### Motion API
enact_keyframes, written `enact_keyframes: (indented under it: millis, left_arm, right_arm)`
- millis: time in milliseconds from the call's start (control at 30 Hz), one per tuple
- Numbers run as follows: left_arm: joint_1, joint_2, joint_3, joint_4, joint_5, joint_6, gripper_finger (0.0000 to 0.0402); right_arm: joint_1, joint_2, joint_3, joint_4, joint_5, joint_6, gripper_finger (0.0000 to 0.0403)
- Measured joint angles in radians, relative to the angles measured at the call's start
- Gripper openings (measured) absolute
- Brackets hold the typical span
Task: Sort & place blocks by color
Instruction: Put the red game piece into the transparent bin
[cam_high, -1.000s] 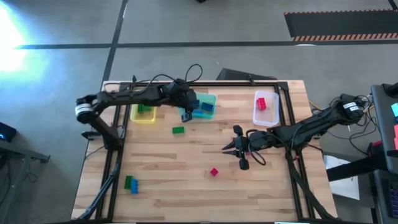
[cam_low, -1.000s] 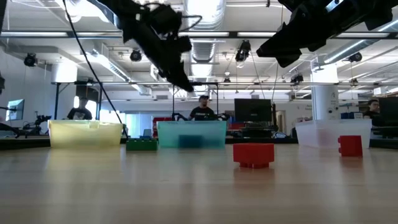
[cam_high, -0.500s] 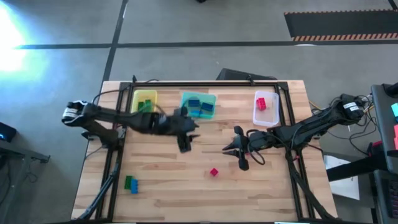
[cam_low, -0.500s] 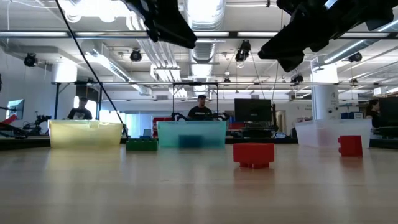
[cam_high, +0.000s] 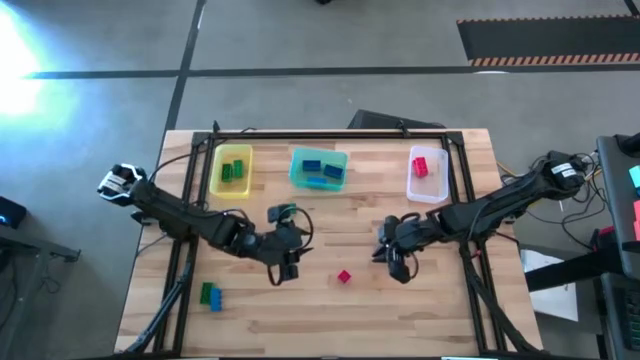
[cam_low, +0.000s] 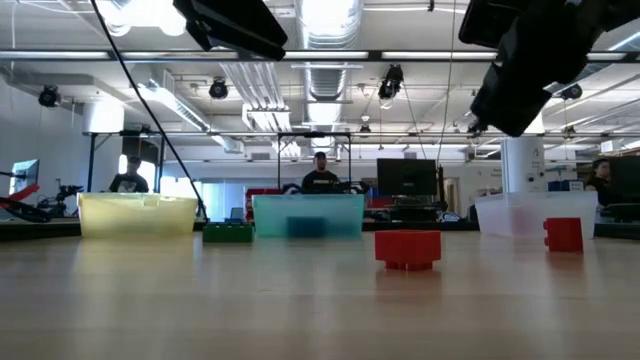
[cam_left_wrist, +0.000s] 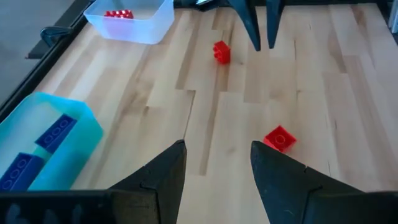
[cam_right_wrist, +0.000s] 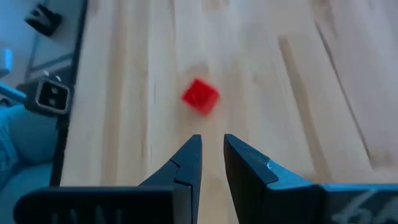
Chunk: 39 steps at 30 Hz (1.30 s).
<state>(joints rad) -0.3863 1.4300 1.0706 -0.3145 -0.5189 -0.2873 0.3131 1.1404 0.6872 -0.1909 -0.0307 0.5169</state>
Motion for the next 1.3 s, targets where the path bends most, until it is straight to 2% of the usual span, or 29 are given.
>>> enact_keyframes:
  millis: [300,467,600,767,900,1133,1300]
  left_arm:
    - [-0.008,0.000,0.000,0.000,-0.012,-0.022,0.0164]
    - [-0.008,0.000,0.000,0.000,-0.012,-0.023,0.0164]
    - [-0.008,0.000,0.000,0.000,-0.012,-0.022,0.0164]
    - [-0.008,0.000,-0.015,0.000,-0.016,-0.022,0.0164]
    - [-0.008,0.000,-0.030,0.002,-0.022,-0.022,0.0164]
    - [-0.008,0.000,-0.037,0.003,-0.064,-0.021,0.0164]
    - [-0.008,0.000,-0.039,0.002,-0.067,-0.020,0.0164]
  right_arm:
    - [0.043,0.000,0.088,-0.441,-0.004,0.290,0.0056]
    - [0.045,0.000,0.095,-0.677,-0.057,0.494,0.0056]
    - [0.045,0.000,0.095,-0.823,-0.032,0.595,0.0057]
    - [0.042,0.000,0.095,-0.830,0.003,0.618,0.0084]
    - [0.028,0.007,0.095,-0.820,0.044,0.661,0.0140]
    - [-0.012,0.062,0.095,-0.733,0.084,0.644,0.0236]
    - [-0.034,0.123,0.095,-0.689,0.085,0.607,0.0257]
